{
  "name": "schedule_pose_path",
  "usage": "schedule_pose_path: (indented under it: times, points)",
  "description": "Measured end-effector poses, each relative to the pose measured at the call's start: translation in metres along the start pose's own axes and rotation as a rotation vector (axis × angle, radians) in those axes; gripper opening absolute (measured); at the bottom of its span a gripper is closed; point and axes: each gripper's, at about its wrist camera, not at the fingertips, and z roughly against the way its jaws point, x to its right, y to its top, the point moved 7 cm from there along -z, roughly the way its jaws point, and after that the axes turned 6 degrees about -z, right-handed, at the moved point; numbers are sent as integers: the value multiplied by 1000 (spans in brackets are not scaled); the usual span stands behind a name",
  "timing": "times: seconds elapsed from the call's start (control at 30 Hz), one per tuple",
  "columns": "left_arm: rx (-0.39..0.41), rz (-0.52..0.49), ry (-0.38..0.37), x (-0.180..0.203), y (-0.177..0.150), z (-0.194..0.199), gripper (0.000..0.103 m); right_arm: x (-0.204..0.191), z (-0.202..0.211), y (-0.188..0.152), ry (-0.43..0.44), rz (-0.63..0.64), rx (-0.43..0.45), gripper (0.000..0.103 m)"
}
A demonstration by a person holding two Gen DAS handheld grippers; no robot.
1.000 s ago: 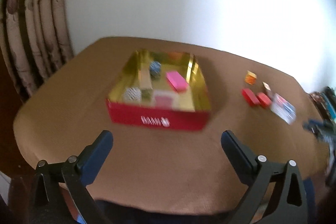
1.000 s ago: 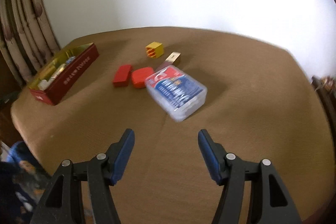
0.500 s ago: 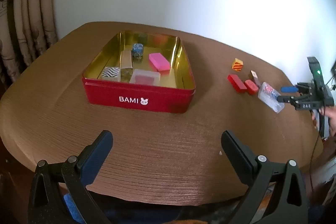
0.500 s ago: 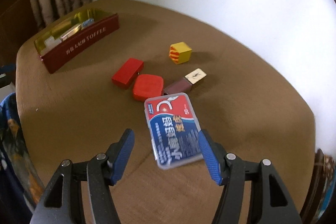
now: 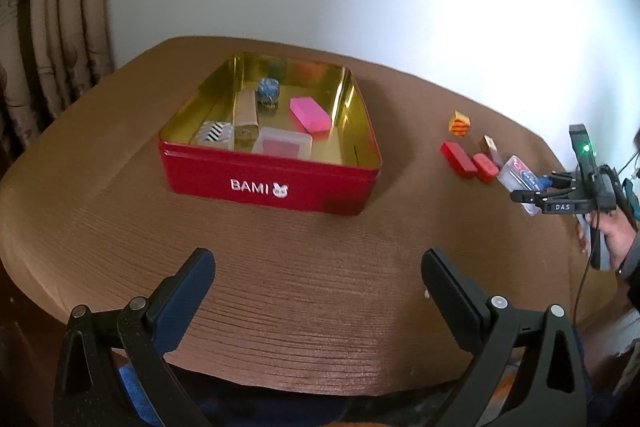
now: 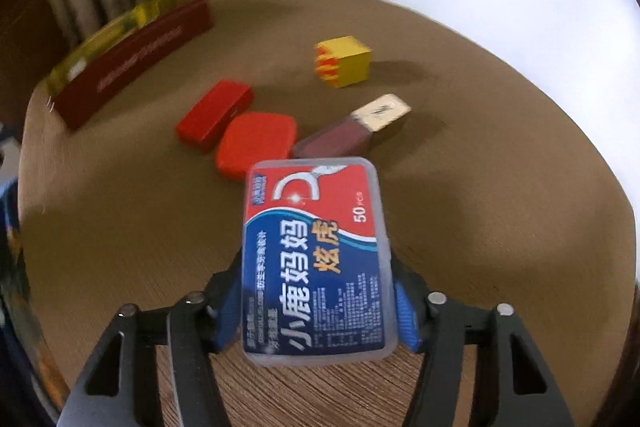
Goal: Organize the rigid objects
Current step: 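Grasp the clear dental-floss box with the right gripper and lift, then carry the floss box with the right gripper over the tin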
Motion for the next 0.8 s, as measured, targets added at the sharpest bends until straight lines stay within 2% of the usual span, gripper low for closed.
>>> schedule_pose_path:
  times: [0.13, 0.4, 0.43, 0.6, 0.8]
  points:
    - [12, 19, 8, -2, 4, 7, 102, 4, 24, 6, -82, -97, 79, 62]
    - [60, 42, 27, -4, 15, 32, 102, -8, 99, 49, -298, -279, 223, 62]
    - [73, 39, 37, -4, 17, 36, 102, -2, 106, 55, -308, -288, 232, 62]
    - [106, 40, 74, -8, 24, 50, 102, -33, 145, 87, -374, -275, 289, 62]
    - [107, 45, 120, -17, 25, 53, 102, -82, 177, 123, -384, -228, 346, 62]
